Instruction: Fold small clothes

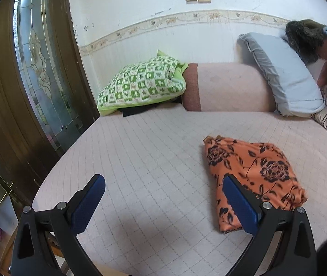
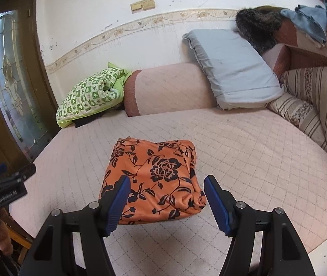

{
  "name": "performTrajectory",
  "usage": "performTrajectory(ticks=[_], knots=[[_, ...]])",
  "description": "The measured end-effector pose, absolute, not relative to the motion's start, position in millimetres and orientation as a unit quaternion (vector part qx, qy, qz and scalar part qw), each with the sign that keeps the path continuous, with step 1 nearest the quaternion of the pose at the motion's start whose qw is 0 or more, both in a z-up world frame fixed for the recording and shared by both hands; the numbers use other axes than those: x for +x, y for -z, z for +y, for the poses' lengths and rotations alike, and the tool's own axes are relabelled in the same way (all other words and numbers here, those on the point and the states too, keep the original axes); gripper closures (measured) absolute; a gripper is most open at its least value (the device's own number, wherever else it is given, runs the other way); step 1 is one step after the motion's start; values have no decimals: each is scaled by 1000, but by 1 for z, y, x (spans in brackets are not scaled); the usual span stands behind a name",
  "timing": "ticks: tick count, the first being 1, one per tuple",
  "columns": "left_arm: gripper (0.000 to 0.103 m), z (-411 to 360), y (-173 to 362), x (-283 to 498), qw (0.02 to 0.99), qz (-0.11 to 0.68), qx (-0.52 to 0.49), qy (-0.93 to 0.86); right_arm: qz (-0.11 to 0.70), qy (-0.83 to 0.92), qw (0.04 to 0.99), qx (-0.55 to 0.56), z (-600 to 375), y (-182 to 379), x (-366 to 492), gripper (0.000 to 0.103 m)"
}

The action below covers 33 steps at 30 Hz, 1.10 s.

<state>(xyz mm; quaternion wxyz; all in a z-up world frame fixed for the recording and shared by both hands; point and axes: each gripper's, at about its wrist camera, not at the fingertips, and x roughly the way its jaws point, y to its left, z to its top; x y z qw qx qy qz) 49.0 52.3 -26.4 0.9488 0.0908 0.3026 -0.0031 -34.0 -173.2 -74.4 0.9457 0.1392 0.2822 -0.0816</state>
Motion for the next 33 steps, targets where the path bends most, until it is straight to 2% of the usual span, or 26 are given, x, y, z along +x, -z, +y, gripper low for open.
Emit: performTrajectory(ticks=[33], knots=[[1, 30, -5, 21, 953, 278, 103, 62, 271, 45, 955, 108, -149, 72, -41, 33]])
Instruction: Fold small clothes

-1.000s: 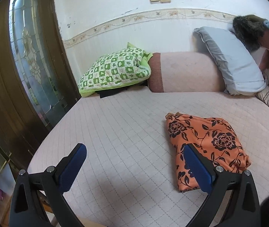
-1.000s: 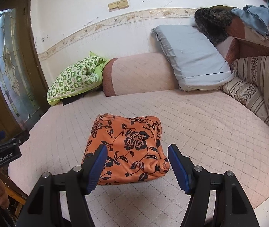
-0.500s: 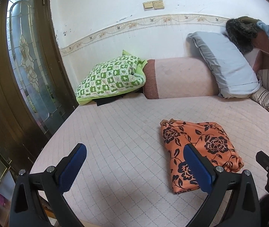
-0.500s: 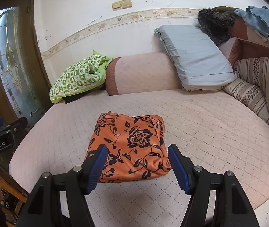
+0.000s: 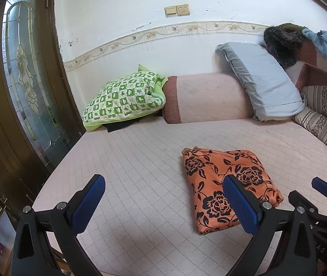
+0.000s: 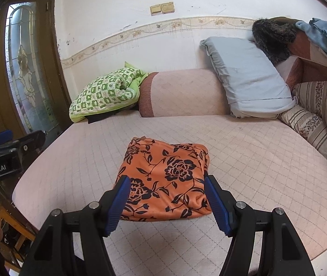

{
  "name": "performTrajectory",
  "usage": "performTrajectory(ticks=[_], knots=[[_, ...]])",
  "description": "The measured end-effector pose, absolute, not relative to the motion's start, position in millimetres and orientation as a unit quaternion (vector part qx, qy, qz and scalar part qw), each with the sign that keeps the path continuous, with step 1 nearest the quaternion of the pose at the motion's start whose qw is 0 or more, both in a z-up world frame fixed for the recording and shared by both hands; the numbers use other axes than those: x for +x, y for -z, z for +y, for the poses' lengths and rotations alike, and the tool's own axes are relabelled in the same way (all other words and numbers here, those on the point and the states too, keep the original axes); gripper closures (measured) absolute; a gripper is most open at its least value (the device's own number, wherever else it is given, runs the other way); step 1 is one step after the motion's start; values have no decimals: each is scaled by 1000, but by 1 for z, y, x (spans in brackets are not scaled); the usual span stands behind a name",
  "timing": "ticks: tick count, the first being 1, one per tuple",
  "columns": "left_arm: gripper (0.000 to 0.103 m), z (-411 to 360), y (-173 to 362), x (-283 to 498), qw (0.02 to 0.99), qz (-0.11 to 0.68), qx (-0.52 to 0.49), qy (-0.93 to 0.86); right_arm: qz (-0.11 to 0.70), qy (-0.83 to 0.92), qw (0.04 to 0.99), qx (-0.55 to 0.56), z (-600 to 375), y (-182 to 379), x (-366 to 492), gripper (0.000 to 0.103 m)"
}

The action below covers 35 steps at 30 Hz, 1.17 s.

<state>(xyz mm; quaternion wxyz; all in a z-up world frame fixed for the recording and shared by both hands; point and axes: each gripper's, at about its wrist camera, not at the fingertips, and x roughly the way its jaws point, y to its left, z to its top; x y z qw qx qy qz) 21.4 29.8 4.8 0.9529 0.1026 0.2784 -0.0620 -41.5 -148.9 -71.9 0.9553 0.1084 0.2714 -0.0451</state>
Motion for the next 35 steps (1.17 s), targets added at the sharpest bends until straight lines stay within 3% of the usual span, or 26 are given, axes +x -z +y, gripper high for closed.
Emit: performTrajectory(ticks=[19, 35], knots=[[1, 30, 5, 30, 943, 306, 80, 101, 278, 28, 955, 100, -139, 82, -38, 33], [1, 32, 6, 38, 959, 254, 82, 93, 271, 40, 957, 98, -149, 87, -31, 33]])
